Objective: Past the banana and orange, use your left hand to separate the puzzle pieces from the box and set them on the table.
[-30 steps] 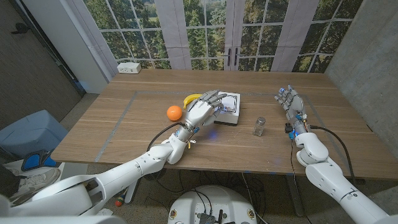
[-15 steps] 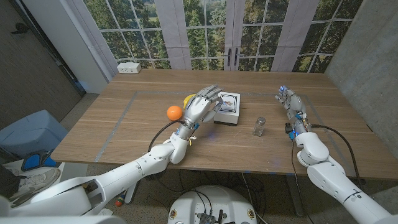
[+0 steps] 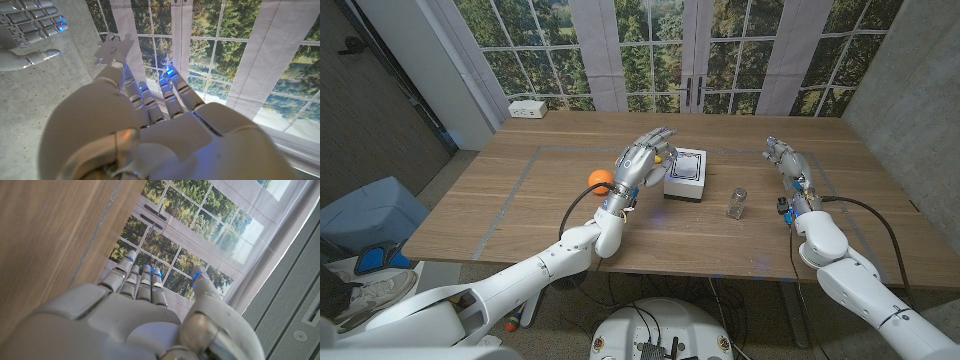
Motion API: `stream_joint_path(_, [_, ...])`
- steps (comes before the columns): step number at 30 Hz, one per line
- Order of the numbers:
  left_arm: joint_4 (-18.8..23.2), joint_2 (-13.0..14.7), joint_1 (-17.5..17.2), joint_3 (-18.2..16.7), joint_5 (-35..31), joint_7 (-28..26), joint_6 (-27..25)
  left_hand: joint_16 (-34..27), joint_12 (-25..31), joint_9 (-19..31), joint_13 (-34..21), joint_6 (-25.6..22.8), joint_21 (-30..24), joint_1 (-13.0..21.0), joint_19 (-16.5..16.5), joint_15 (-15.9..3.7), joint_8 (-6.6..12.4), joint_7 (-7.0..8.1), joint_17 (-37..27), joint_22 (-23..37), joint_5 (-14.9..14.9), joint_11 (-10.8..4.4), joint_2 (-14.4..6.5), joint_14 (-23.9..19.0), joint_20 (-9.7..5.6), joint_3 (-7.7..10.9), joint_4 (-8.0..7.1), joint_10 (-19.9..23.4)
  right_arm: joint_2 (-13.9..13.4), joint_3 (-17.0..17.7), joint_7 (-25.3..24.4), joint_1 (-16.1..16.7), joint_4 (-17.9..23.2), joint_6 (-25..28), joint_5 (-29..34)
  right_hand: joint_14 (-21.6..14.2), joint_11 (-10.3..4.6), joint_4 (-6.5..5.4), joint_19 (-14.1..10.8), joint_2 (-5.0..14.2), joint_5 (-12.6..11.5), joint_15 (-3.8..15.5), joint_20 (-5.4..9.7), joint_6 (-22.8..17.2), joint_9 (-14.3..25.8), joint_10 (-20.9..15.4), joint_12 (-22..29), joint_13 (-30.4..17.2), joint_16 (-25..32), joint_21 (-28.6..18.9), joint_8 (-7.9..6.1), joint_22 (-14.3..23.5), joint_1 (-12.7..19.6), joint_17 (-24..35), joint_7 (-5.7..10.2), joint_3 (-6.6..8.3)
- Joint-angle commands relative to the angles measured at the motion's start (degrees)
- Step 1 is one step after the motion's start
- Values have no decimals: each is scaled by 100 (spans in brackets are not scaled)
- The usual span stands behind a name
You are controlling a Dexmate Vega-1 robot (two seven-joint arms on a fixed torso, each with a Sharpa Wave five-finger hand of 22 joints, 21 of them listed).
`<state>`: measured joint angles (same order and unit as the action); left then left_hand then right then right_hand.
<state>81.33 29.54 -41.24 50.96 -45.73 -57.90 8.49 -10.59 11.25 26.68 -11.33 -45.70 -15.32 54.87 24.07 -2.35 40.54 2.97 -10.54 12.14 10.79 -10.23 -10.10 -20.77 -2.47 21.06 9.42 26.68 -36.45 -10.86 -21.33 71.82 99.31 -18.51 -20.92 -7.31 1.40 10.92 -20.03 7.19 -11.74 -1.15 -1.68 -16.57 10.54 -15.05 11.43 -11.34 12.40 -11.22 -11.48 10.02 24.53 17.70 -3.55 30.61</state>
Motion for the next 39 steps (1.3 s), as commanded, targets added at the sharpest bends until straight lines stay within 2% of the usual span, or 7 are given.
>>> stream_joint_path(1, [265, -118, -105, -419, 756, 558, 289, -3, -23, 97, -26, 44, -24, -71, 17, -846, 83, 24, -19, 16, 18, 24, 1, 38, -13, 281, -220, -42, -108, 18, -643, 123, 485, 460, 987, -36, -31, 17, -26, -17, -44, -21, -117, -90, 10, -49, 15, -12, 17, -4, -52, 9, 173, -7, 19, 73])
stream_joint_path(20, [599, -177, -260, -843, 1443, 1390, 677, -9, -35, 334, -31, 223, -53, -195, -3, -819, 234, 72, -36, 26, -2, 65, -26, 86, 2, 368, -253, -126, -131, -22, -1346, 320, 1119, 1111, 2386, -36, -217, 40, 10, -125, -128, 30, -220, -331, 21, -44, 18, -32, 34, -21, -142, 22, 915, -73, 193, 240])
stream_joint_path(27, [776, -175, -304, -975, 1689, 1822, 704, -8, -33, 422, -32, 260, -61, -231, -19, -809, 303, 81, -36, 29, -8, 86, -22, 105, 13, 406, -249, -146, -91, -51, -1639, 443, 1356, 1401, 2939, -130, -235, 36, -37, -214, -120, 135, -250, -499, 24, -120, 47, -40, 86, -51, -193, 30, 1195, -82, 261, 262])
stream_joint_path(39, [1105, -136, -370, -1138, 1999, 2534, 625, 10, -59, 542, -32, 303, -62, -279, -66, -767, 399, 99, -35, 32, -15, 133, -15, 183, 42, 459, -240, -252, -78, -152, -1983, 572, 1704, 1938, 3823, -293, -367, 34, -170, -381, -56, 346, -218, -991, 34, -338, 113, -61, 192, -107, -325, 43, 1901, -73, 464, 310])
